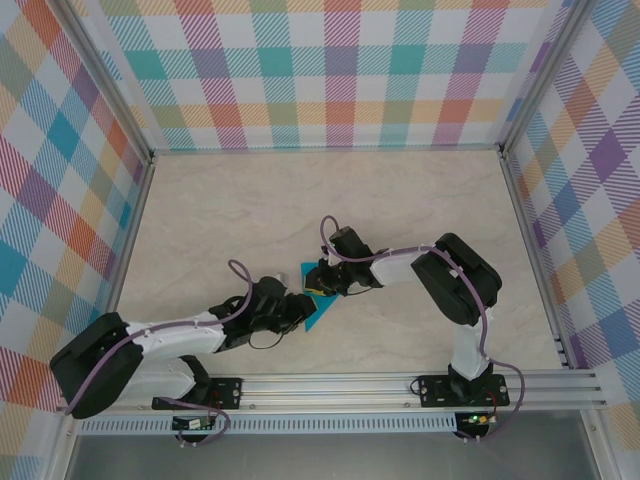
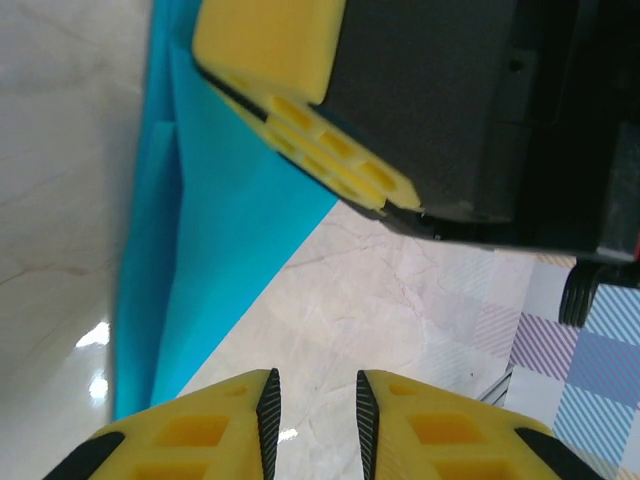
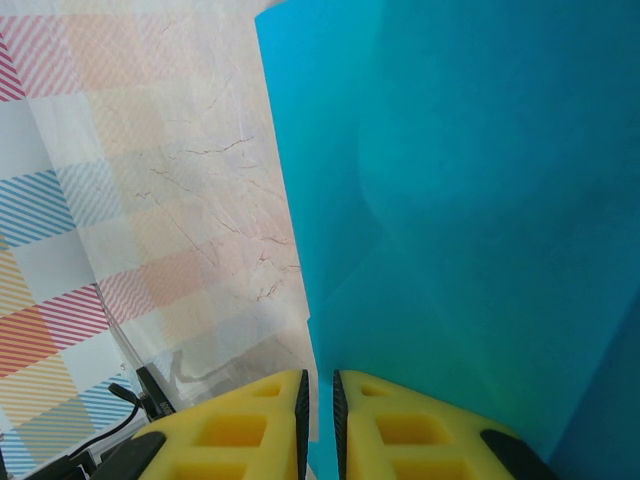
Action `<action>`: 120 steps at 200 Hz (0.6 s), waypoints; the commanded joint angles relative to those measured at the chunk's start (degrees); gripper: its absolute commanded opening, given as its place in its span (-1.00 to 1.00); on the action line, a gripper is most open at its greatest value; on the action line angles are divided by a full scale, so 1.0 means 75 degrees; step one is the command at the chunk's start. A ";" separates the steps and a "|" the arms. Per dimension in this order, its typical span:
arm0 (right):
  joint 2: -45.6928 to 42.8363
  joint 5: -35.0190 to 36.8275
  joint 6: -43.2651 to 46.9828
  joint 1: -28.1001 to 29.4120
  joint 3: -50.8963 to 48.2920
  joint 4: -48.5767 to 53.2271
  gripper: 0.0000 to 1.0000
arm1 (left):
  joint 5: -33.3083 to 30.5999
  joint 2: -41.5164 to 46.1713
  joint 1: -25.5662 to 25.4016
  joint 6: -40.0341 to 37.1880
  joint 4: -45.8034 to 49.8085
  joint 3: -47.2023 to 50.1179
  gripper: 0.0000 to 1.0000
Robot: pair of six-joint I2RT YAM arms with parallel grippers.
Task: Fold a paper plane with a square sheet of paper (pick it up from the middle)
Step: Fourth fold the wing at the center of the table.
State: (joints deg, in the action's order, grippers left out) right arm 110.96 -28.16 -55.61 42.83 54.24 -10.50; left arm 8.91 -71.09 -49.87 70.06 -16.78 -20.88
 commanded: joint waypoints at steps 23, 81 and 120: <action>0.0533 0.0350 0.0057 0.0065 -0.0233 0.0943 -0.65 | 0.0339 -0.1238 -0.0094 0.0009 -0.1172 -0.0283 -0.43; 0.0522 0.0378 0.0063 0.0064 -0.0299 0.0943 -0.65 | -0.0098 -0.1017 -0.0122 0.0690 0.0057 0.0571 -0.43; 0.0580 0.0365 0.0047 0.0067 -0.0248 0.0945 -0.65 | 0.0068 -0.0234 -0.0288 0.0518 0.0736 0.0763 -0.43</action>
State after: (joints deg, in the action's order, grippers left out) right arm 110.96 -28.16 -55.61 42.85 54.24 -10.50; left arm 8.43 -75.55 -50.81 73.97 -19.68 -17.02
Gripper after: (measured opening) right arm 0.174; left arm 0.284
